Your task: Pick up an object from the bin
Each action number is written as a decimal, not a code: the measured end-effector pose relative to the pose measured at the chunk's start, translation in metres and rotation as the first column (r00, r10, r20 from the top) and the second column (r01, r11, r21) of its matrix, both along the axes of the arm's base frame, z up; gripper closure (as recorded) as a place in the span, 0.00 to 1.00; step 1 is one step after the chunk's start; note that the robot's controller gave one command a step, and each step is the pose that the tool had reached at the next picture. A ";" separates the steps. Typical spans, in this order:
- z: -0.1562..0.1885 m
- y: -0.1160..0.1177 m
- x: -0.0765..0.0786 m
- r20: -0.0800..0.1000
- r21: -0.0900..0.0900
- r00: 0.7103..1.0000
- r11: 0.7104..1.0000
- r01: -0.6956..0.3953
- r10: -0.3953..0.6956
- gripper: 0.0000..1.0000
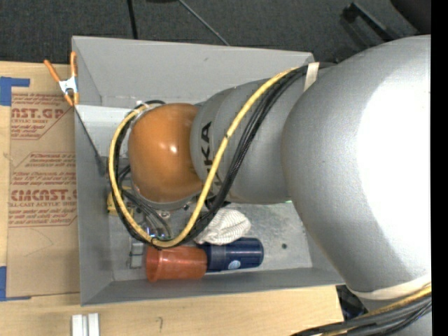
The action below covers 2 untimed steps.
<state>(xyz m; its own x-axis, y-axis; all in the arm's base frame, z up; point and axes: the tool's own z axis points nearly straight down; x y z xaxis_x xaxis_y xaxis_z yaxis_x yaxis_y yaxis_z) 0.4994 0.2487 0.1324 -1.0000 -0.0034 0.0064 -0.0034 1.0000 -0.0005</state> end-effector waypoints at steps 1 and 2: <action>0.005 -0.001 0.002 0.006 0.002 1.000 1.000 0.002 -0.002 0.00; 0.055 -0.021 0.005 0.001 -0.001 0.999 0.999 -0.032 0.032 0.00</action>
Offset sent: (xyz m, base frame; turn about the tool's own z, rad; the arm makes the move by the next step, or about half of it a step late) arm 0.0163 -0.0583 0.1568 -0.0903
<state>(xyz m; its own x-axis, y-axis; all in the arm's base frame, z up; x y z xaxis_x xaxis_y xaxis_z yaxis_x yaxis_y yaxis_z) 0.5049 0.2278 0.1875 -0.9994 -0.0356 0.0056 -0.0356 0.9994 -0.0014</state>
